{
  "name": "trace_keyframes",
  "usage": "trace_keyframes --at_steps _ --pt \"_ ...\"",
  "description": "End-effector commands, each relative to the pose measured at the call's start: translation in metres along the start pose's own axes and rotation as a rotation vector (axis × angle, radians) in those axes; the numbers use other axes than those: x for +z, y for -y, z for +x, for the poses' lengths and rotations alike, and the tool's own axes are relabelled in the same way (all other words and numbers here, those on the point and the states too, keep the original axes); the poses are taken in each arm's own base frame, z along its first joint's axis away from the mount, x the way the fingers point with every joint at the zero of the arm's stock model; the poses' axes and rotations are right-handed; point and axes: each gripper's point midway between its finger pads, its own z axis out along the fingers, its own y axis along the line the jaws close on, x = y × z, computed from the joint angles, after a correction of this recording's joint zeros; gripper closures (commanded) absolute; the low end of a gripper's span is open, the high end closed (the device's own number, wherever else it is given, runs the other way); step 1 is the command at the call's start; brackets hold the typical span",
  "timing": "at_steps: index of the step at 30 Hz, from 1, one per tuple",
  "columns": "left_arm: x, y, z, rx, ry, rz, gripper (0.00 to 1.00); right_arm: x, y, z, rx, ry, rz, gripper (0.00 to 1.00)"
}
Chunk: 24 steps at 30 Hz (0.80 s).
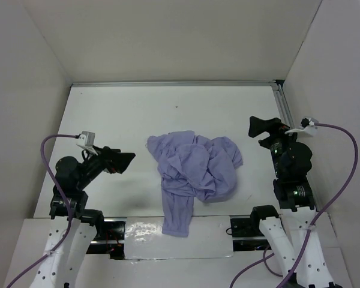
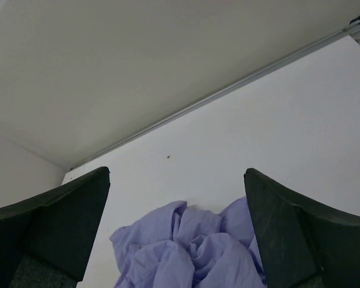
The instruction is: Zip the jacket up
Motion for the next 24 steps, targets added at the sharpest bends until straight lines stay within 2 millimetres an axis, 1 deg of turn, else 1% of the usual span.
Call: trace_keyframes --at_steps 1,2,3,4,5,7,8,9,10,11,13,14,16,17,18,19,20,21,22,23,24 --pt "-0.005 0.012 -0.019 0.0 0.052 0.013 0.01 -0.003 -0.006 -0.008 0.011 0.0 0.003 0.0" --pt "-0.004 0.008 -0.017 -0.012 0.054 -0.004 0.01 -0.004 -0.004 -0.01 0.028 0.007 0.019 0.0" --pt "-0.004 0.005 -0.015 -0.029 0.049 -0.021 0.01 -0.003 -0.01 -0.007 0.001 -0.004 -0.027 0.01" --pt "-0.004 0.002 -0.014 -0.063 0.051 -0.037 0.01 -0.003 -0.012 -0.004 -0.022 -0.012 -0.047 0.0" --pt "-0.002 -0.002 -0.01 -0.071 0.041 -0.05 0.01 0.001 -0.013 0.004 -0.035 -0.042 -0.062 0.0" --pt "0.001 -0.001 -0.004 -0.06 0.018 -0.02 0.01 0.006 -0.013 0.016 0.019 -0.098 -0.056 0.0" --pt "0.004 0.001 0.004 -0.069 -0.024 0.005 0.01 0.012 -0.016 0.028 -0.002 -0.139 -0.091 0.0" --pt "0.006 0.001 0.005 -0.063 -0.031 0.023 0.01 0.013 -0.02 0.043 -0.02 -0.197 -0.136 0.0" --pt "0.009 -0.002 0.011 -0.074 -0.056 0.023 0.01 0.016 -0.018 0.05 -0.015 -0.223 -0.128 0.0" --pt "0.016 -0.009 0.018 -0.1 -0.096 0.008 0.01 0.02 -0.016 0.062 -0.017 -0.265 -0.12 0.0" --pt "0.022 -0.014 0.025 -0.119 -0.149 0.0 0.01 0.022 -0.012 0.079 -0.04 -0.317 -0.109 0.0" --pt "0.028 -0.022 0.034 -0.153 -0.201 -0.018 0.01 0.021 -0.017 0.098 -0.057 -0.376 -0.121 0.0" --pt "0.036 -0.024 0.042 -0.182 -0.253 -0.008 0.01 0.019 -0.018 0.12 -0.106 -0.438 -0.127 0.0" --pt "0.043 -0.032 0.054 -0.217 -0.306 -0.025 0.01 0.019 -0.02 0.134 -0.129 -0.474 -0.13 0.0" --pt "0.047 -0.036 0.059 -0.235 -0.33 -0.033 0.01 0.01 -0.035 0.152 -0.159 -0.521 -0.181 0.0" --pt "0.056 -0.043 0.068 -0.258 -0.376 -0.07 0.01 0.014 -0.029 0.162 -0.195 -0.53 -0.129 0.0" --pt "0.061 -0.047 0.073 -0.265 -0.399 -0.091 0.01 0.013 -0.033 0.169 -0.224 -0.546 -0.124 0.0" --pt "0.067 -0.051 0.077 -0.271 -0.415 -0.117 0.01 0.007 -0.042 0.181 -0.266 -0.576 -0.148 0.0" --pt "0.078 -0.057 0.086 -0.274 -0.456 -0.159 0.01 0.005 -0.043 0.187 -0.298 -0.591 -0.141 0.0" --pt "0.082 -0.059 0.092 -0.279 -0.483 -0.176 0.01 0.008 -0.039 0.196 -0.349 -0.61 -0.107 0.0" --pt "0.088 -0.056 0.098 -0.275 -0.51 -0.18 0.01 0.002 -0.045 0.207 -0.39 -0.636 -0.123 0.0"
